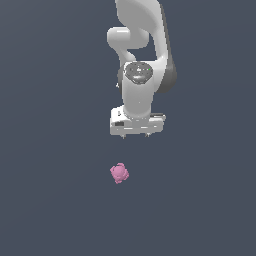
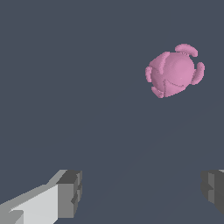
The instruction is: Pick up the object and move it to a goal position.
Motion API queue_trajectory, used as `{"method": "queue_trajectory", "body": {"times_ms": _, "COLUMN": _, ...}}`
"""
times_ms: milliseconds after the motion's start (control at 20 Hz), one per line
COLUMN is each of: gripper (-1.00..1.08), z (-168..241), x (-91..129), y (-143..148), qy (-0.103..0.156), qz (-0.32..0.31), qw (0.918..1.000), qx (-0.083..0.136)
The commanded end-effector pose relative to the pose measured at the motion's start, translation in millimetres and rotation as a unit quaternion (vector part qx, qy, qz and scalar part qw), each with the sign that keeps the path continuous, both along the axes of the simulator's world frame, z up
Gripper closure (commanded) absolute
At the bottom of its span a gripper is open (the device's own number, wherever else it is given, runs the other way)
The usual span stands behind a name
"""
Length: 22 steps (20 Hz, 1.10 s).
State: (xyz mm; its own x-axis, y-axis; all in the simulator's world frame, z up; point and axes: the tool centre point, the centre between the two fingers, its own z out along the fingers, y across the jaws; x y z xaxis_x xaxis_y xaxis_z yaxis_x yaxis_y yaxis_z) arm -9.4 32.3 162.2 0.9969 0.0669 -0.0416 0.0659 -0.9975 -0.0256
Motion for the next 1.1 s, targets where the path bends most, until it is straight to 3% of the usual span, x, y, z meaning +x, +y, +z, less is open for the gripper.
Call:
{"method": "queue_trajectory", "body": {"times_ms": 0, "gripper": -0.92, "z": -2, "x": 4, "y": -2, "qy": -0.001, "qz": 0.006, "qw": 1.0, "qx": 0.0}}
{"method": "queue_trajectory", "body": {"times_ms": 550, "gripper": -0.92, "z": -21, "x": 44, "y": -20, "qy": -0.009, "qz": 0.082, "qw": 0.9966, "qx": -0.002}}
{"method": "queue_trajectory", "body": {"times_ms": 1050, "gripper": -0.92, "z": -54, "x": 91, "y": -52, "qy": -0.019, "qz": 0.182, "qw": 0.9831, "qx": -0.005}}
